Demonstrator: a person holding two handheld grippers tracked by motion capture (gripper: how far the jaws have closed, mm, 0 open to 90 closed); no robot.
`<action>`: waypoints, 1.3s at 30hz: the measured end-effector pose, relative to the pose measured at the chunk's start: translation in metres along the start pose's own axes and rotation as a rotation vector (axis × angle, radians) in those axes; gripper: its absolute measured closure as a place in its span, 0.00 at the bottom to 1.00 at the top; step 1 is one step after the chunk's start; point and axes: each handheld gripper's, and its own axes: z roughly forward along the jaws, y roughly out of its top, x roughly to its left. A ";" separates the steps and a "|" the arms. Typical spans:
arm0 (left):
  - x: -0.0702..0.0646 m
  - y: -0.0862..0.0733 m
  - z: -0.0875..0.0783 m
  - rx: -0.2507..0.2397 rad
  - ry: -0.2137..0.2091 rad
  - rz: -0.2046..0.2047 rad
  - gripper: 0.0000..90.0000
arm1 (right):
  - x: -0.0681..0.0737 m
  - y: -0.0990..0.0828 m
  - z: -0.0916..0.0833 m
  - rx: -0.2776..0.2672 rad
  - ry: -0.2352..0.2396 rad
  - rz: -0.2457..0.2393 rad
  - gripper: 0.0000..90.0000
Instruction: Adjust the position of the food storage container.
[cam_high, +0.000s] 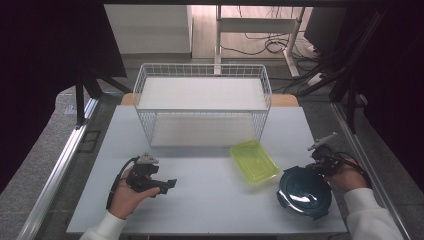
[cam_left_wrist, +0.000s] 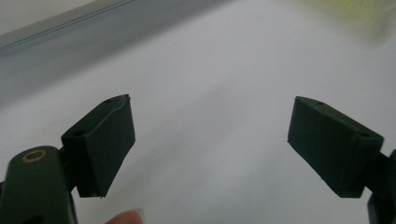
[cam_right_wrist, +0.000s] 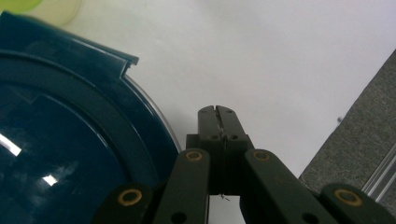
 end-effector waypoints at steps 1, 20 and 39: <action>0.000 0.000 0.000 0.000 0.000 0.001 0.16 | 0.002 -0.004 -0.001 -0.001 0.001 0.000 0.99; -0.002 0.001 0.003 0.007 -0.006 0.004 0.16 | 0.012 -0.019 -0.004 -0.051 0.044 0.056 0.99; -0.005 0.000 0.003 0.006 -0.017 0.021 0.16 | 0.011 -0.083 -0.023 -0.049 -0.053 0.291 0.99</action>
